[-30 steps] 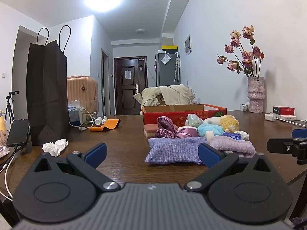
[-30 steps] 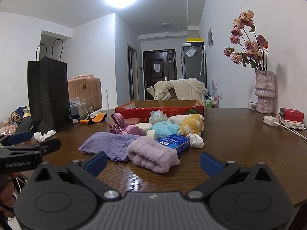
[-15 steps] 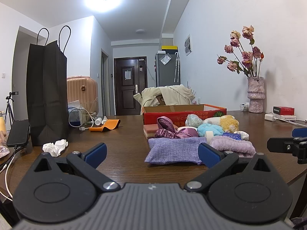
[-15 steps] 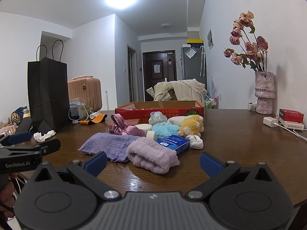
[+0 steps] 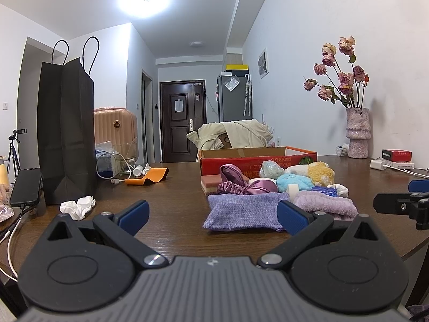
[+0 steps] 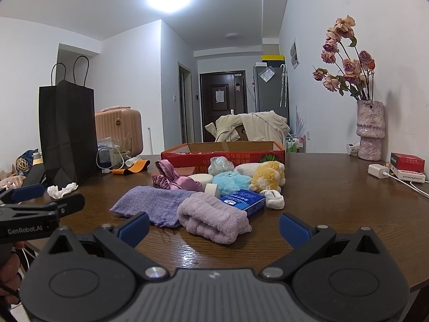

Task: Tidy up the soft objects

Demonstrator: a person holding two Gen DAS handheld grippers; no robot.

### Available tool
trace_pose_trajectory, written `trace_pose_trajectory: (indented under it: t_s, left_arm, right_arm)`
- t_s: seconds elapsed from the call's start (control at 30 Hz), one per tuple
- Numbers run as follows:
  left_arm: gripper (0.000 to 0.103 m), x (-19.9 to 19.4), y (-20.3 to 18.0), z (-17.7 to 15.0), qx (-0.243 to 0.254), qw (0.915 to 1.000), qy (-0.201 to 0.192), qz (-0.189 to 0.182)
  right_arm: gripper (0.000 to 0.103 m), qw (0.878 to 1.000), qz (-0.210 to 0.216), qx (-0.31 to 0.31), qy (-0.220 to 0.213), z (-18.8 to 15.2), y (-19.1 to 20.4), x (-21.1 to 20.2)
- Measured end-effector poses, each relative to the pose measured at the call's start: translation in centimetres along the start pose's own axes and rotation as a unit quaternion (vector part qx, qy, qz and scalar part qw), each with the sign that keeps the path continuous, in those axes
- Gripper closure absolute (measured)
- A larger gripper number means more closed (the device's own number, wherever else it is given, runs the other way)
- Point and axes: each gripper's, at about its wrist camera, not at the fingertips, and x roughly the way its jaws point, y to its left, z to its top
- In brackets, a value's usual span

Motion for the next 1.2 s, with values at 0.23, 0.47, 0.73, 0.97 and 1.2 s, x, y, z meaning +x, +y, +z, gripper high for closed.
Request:
trace_pose_trajectory:
  t_s: [0.23, 0.47, 0.73, 0.97, 1.2]
  left_arm:
    - [0.0, 0.0, 0.0, 0.0, 0.0, 1.0, 0.0, 0.0]
    - [0.0, 0.1, 0.2, 0.2, -0.001, 1.0, 0.001, 0.002]
    - [0.0, 0.1, 0.3, 0.4, -0.001, 1.0, -0.005, 0.001]
    - [0.0, 1.6, 0.4, 1.4, -0.007, 0.9998, -0.015, -0.015]
    - [0.0, 6.2, 0.9, 2.8, -0.023, 0.9983, 0.045, -0.029]
  right_arm:
    - [0.0, 1.0, 0.001, 0.0, 0.0, 0.1, 0.0, 0.0]
    - [0.0, 1.0, 0.001, 0.0, -0.001, 0.1, -0.1, 0.1]
    - [0.0, 1.0, 0.002, 0.0, -0.003, 0.2, 0.0, 0.0]
    - [0.0, 0.999, -0.022, 0.009, -0.029, 0.8, -0.7, 0.6]
    - [0.001, 0.997, 0.029, 0.071, 0.015, 2.1, -2.7, 3.4]
